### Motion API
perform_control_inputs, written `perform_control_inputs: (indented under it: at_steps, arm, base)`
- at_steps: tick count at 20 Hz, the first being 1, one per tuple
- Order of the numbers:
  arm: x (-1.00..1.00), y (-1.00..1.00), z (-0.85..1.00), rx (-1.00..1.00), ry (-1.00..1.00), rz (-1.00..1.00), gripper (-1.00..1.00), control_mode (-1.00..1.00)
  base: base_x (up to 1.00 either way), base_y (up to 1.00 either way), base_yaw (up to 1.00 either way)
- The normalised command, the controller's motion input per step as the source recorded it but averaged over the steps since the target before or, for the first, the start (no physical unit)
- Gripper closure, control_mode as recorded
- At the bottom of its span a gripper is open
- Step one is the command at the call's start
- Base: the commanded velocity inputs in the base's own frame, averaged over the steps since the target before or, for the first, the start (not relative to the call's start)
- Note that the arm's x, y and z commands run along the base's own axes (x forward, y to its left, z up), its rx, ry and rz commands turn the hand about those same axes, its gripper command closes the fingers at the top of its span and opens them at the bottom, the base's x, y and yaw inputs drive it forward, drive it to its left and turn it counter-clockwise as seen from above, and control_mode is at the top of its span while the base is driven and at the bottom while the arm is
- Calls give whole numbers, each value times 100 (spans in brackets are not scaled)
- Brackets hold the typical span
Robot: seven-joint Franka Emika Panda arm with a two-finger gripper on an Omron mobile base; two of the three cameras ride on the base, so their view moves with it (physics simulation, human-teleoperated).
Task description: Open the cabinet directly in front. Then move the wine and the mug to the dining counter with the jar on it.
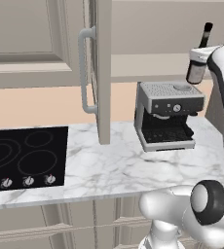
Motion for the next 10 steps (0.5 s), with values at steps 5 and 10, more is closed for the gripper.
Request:
perform_control_inputs:
  at_steps: [5, 10]
  arm:
    - [-95, 25, -7, -7, 0, 10, 100, -100]
    - [-92, 15, -7, -2, 0, 11, 100, -100]
  base:
    - [0, 0, 0]
    - [0, 0, 0]
